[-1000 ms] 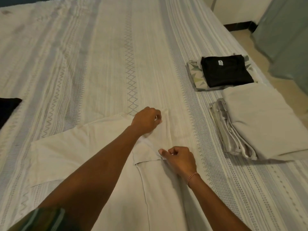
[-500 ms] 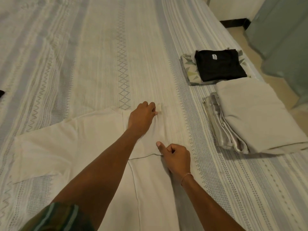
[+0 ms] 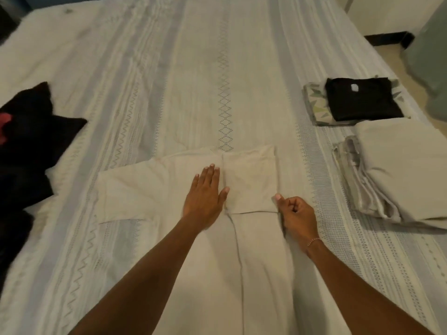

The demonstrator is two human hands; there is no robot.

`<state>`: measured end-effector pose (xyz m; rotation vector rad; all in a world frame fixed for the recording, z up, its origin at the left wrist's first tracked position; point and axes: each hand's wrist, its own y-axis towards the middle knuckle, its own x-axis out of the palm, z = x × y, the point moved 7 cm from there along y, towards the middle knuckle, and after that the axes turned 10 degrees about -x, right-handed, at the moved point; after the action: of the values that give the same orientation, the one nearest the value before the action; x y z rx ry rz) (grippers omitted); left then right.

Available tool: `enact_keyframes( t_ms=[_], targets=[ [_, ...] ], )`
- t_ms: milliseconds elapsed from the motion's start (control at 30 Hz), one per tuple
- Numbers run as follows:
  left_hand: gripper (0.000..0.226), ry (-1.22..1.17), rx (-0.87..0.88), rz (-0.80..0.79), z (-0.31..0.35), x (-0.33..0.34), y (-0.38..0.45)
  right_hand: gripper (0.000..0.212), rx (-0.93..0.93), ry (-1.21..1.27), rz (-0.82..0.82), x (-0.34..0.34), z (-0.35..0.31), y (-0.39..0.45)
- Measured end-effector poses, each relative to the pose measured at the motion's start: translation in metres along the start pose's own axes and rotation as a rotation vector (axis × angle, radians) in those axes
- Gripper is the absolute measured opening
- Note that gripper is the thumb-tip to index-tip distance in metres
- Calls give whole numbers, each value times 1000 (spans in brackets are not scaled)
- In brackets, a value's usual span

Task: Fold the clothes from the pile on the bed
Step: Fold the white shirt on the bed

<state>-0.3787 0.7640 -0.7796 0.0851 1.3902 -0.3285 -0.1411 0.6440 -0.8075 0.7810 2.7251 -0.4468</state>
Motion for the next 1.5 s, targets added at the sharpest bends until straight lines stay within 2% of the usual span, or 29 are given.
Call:
enact_keyframes(
  t_ms=[233, 333, 400, 433, 500, 533, 633, 700, 800, 867, 933, 1033, 1100, 1167, 1200, 1233, 1333, 1400, 1500],
  targets=[
    [48, -57, -245, 144, -126, -35, -91, 58, 11, -136, 50, 8, -13, -13],
    [43, -219, -343, 98, -163, -36, -136, 53, 18, -159, 312, 7, -34, -38],
    [38, -356, -412, 5, -179, -31, -167, 38, -138, -245, 419, 21, -61, -68],
    [34, -390, -431, -35, -184, -30, -178, 28, -248, -303, 374, 39, -76, -81],
    [33, -414, -459, -110, -190, -26, -203, 11, -432, -369, 141, 87, -96, -111],
    [37, -395, -464, -164, -188, -24, -214, 9, -459, -373, 0, 113, -102, -126],
    [47, -314, -500, -329, -186, -16, -249, 19, -441, -432, -381, 188, -107, -177],
    [45, -335, -530, -420, -186, -6, -266, 26, -416, -505, -477, 223, -106, -195],
    [30, -497, -562, -531, -188, 6, -282, 45, -326, -698, -519, 259, -99, -199],
    [28, -542, -551, -576, -190, 11, -291, 47, -264, -786, -530, 271, -93, -196],
    [26, -557, -547, -603, -190, 13, -300, 38, -224, -752, -499, 273, -95, -192],
    [16, -667, -544, -538, -194, 14, -309, 21, -254, -628, -369, 266, -101, -191],
    [12, -731, -521, -529, -193, 18, -317, 29, -274, -679, -354, 264, -100, -196],
    [18, -706, -473, -556, -189, 22, -324, 46, -233, -759, -359, 260, -91, -198],
    [23, -670, -443, -573, -187, 23, -327, 48, -203, -750, -364, 259, -87, -196],
    [26, -639, -423, -585, -185, 23, -329, 44, -174, -715, -370, 258, -84, -193],
    [27, -561, -405, -526, -181, 16, -332, 16, -144, -544, -371, 253, -87, -185],
    [27, -464, -410, -406, -172, 8, -335, 13, -133, -385, -377, 241, -90, -181],
    [23, -466, -380, -293, -149, 2, -346, 16, -48, -167, -410, 216, -92, -177]
  ],
)
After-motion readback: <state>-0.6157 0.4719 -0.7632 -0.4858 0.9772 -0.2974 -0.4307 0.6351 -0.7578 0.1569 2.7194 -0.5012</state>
